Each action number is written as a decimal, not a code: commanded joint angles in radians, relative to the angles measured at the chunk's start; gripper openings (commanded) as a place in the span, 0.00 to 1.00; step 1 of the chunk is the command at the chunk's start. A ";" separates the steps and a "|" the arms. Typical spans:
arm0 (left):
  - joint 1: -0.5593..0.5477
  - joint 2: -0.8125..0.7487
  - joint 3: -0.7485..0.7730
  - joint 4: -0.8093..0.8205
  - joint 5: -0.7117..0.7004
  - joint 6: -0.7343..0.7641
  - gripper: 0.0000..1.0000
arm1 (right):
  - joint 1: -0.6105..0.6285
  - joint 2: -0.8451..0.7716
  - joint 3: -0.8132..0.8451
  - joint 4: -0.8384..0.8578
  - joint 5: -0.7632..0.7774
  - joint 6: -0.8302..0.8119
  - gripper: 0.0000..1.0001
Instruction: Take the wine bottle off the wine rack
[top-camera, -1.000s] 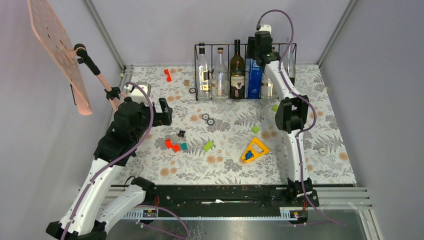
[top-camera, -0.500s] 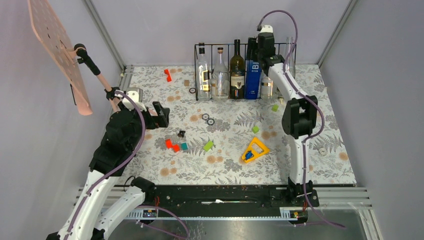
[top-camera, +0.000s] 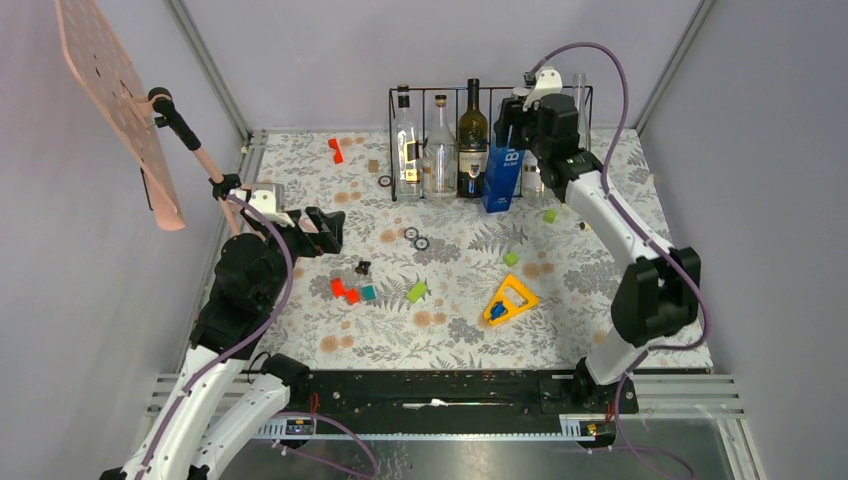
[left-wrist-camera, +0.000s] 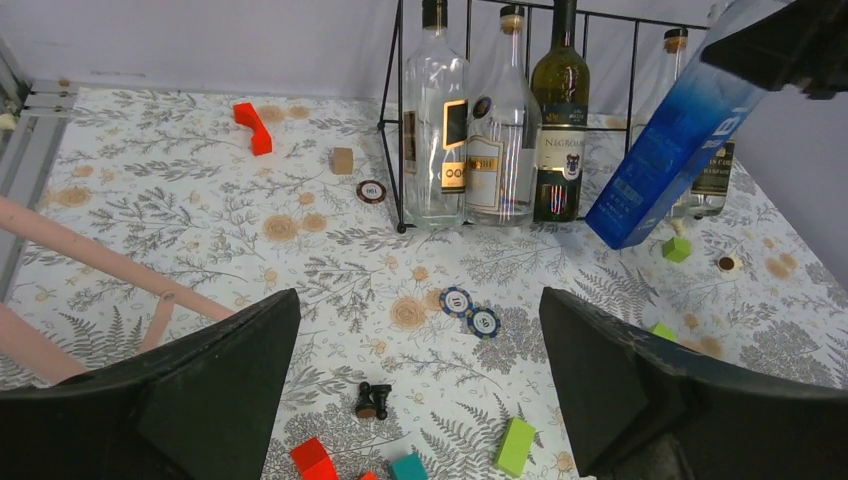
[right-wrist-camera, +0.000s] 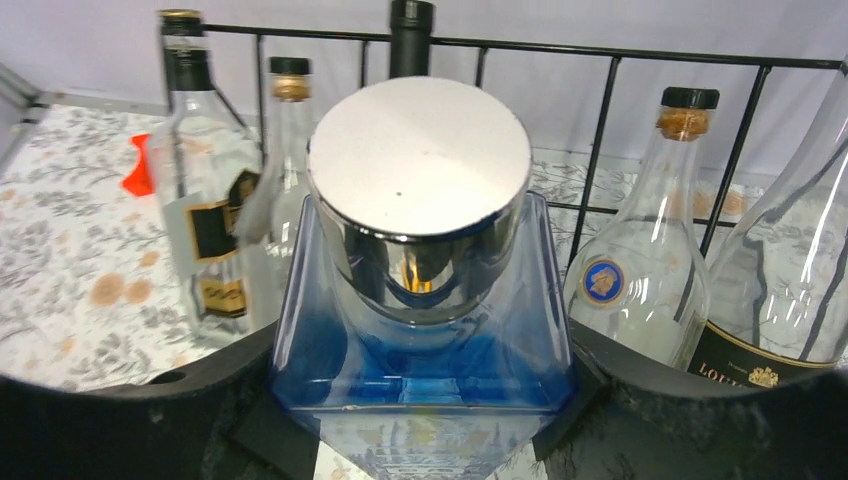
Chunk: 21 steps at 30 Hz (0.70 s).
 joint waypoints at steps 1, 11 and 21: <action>0.003 0.020 -0.031 0.108 0.038 0.006 0.99 | 0.013 -0.226 -0.060 0.233 -0.029 0.036 0.00; 0.004 0.131 -0.046 0.196 -0.052 -0.009 0.99 | 0.011 -0.584 -0.342 0.181 -0.041 -0.060 0.00; 0.005 0.282 0.071 0.072 -0.111 -0.053 0.99 | -0.177 -0.668 -0.414 0.093 0.181 -0.139 0.00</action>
